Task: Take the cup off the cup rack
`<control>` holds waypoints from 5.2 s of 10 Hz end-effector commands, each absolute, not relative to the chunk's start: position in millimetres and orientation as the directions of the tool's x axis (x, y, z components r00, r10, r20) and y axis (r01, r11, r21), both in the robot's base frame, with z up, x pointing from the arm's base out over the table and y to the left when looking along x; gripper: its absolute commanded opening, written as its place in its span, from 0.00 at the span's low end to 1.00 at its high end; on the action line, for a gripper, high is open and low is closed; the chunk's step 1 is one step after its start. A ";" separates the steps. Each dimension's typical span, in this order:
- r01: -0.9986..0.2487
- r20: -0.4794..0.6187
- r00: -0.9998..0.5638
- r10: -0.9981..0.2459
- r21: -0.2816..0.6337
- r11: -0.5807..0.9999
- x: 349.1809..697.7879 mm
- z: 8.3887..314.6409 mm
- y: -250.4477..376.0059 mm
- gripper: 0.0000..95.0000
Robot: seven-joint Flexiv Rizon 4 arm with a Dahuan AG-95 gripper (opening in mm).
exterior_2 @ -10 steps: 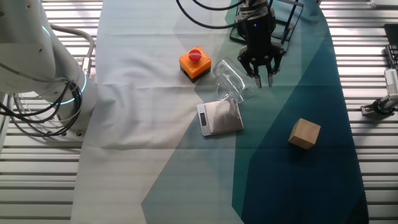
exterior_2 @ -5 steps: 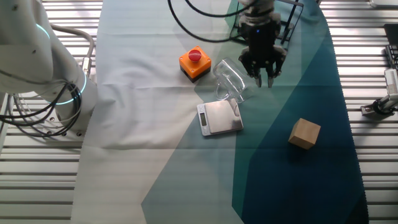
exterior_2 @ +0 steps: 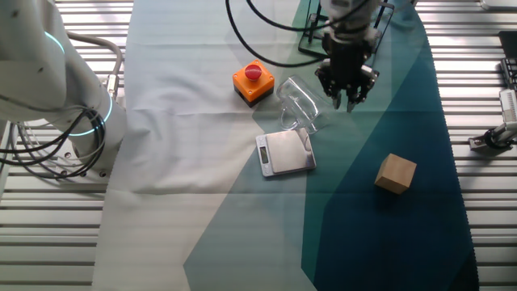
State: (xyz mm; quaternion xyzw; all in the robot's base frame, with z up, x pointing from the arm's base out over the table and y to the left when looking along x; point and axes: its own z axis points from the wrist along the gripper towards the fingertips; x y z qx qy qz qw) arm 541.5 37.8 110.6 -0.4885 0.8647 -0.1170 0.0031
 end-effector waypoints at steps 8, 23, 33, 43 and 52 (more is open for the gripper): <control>-0.736 -0.045 -0.677 -0.734 0.028 0.677 536.6 104.2 38.3 0.20; -0.613 -0.075 -0.784 -0.617 0.254 0.748 524.1 95.9 31.3 0.20; -0.584 -0.041 -0.798 -0.601 0.294 0.756 521.9 108.3 28.9 0.20; -0.593 -0.032 -0.790 -0.612 0.293 0.750 520.7 110.3 25.7 0.20; -0.592 -0.032 -0.791 -0.611 0.292 0.751 520.3 110.0 25.5 0.20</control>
